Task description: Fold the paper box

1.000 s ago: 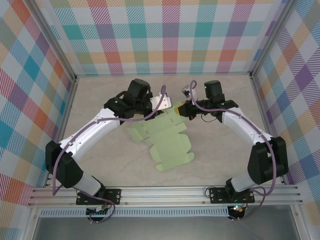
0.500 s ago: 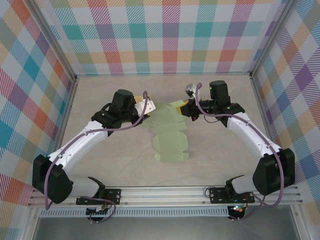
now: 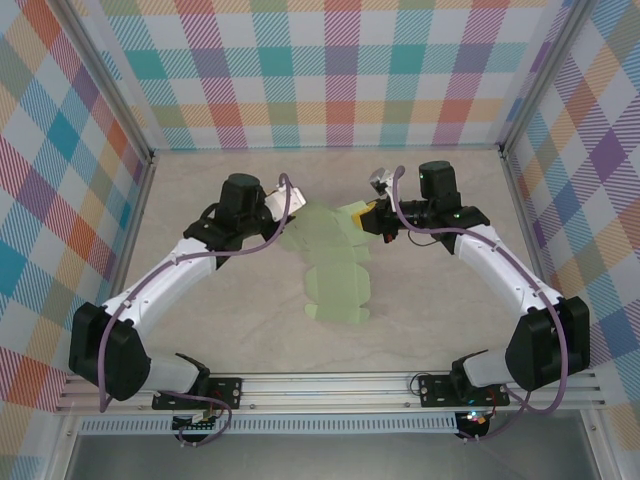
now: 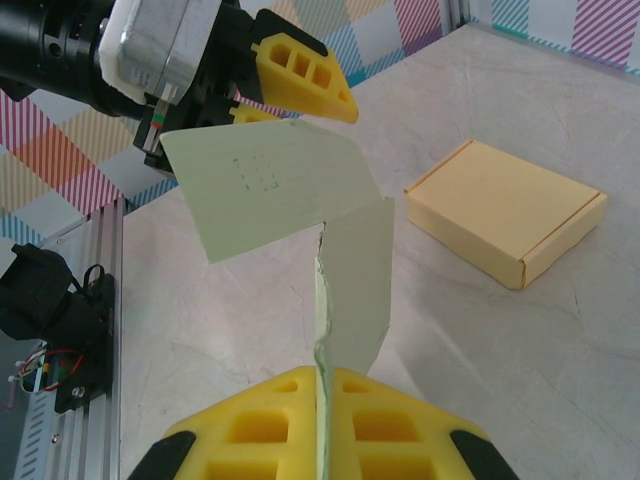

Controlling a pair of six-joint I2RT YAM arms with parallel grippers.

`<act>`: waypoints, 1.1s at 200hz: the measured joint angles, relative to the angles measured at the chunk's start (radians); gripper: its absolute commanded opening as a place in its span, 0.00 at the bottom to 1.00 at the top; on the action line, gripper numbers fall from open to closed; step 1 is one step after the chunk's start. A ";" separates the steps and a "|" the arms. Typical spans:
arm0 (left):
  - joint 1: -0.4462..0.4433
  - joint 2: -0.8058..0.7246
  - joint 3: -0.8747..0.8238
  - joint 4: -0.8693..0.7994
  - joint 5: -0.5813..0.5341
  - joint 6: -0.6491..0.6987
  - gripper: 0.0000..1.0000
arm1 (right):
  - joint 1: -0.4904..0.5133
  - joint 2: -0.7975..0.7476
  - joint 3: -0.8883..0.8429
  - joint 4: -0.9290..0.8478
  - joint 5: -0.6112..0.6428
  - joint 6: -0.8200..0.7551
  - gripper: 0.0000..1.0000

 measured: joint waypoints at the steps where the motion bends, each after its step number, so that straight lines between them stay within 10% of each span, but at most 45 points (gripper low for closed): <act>1: 0.003 0.000 0.000 0.000 0.002 0.001 0.35 | 0.000 0.000 0.000 0.000 0.000 0.000 0.00; 19: 0.042 -0.011 -0.015 0.006 0.038 -0.011 0.42 | 0.000 0.000 0.000 -0.001 0.000 -0.002 0.00; 39: 0.083 -0.040 -0.034 0.005 0.085 -0.020 0.81 | 0.000 0.000 0.000 -0.001 -0.005 -0.004 0.00; 61: 0.099 -0.070 -0.039 -0.001 0.131 -0.024 0.82 | 0.000 0.000 0.000 -0.001 -0.018 -0.003 0.00; 117: 0.100 -0.047 -0.039 -0.024 0.195 -0.024 0.68 | 0.000 0.000 0.000 -0.001 -0.060 -0.004 0.00; 188: 0.099 0.013 -0.024 -0.090 0.217 -0.003 0.05 | 0.000 0.000 0.000 0.000 -0.069 -0.004 0.00; 220: 0.068 0.013 -0.024 -0.099 0.171 0.003 0.00 | 0.000 0.001 0.000 0.010 -0.051 -0.003 0.00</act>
